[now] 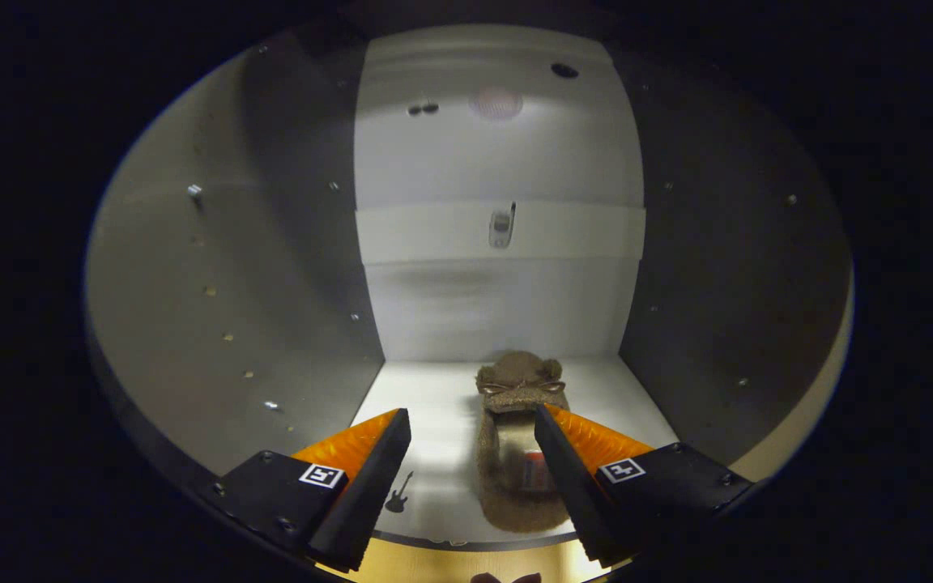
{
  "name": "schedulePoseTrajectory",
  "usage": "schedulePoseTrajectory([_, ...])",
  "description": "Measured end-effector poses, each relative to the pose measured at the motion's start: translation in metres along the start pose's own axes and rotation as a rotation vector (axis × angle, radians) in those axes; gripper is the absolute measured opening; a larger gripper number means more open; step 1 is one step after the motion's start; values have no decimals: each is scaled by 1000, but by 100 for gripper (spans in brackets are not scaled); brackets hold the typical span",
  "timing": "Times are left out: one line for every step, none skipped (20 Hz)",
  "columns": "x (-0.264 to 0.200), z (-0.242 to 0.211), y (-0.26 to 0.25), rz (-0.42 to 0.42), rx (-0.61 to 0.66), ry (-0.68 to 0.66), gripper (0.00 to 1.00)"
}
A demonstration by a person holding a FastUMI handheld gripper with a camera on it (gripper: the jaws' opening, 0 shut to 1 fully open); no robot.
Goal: Open the shoe cabinet door, grab the shoes and put them into the shoe cabinet, then close the shoe cabinet door.
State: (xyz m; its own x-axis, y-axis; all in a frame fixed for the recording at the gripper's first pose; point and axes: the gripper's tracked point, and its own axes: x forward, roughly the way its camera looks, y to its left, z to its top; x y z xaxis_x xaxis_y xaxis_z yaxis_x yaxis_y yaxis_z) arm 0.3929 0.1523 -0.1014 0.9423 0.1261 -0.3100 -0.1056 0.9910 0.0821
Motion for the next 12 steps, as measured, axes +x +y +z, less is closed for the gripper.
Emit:
schedulePoseTrajectory([-17,9,2,7,1,-38,98])
schedulePoseTrajectory([-36,18,3,13,4,-73,98])
schedulePoseTrajectory([-55,27,3,12,10,-107,98])
schedulePoseTrajectory([-74,37,3,16,18,-141,98])
schedulePoseTrajectory([-92,43,5,23,19,-166,98])
schedulePoseTrajectory([-110,47,4,25,19,-193,98])
schedulePoseTrajectory([-127,51,5,31,14,-217,98])
schedulePoseTrajectory([-144,52,5,30,10,-238,97])
schedulePoseTrajectory([-161,53,7,31,8,-254,98])
schedulePoseTrajectory([-177,53,7,33,13,-268,98])
schedulePoseTrajectory([-191,50,4,33,20,-275,98])
schedulePoseTrajectory([-205,48,2,30,26,-283,97])
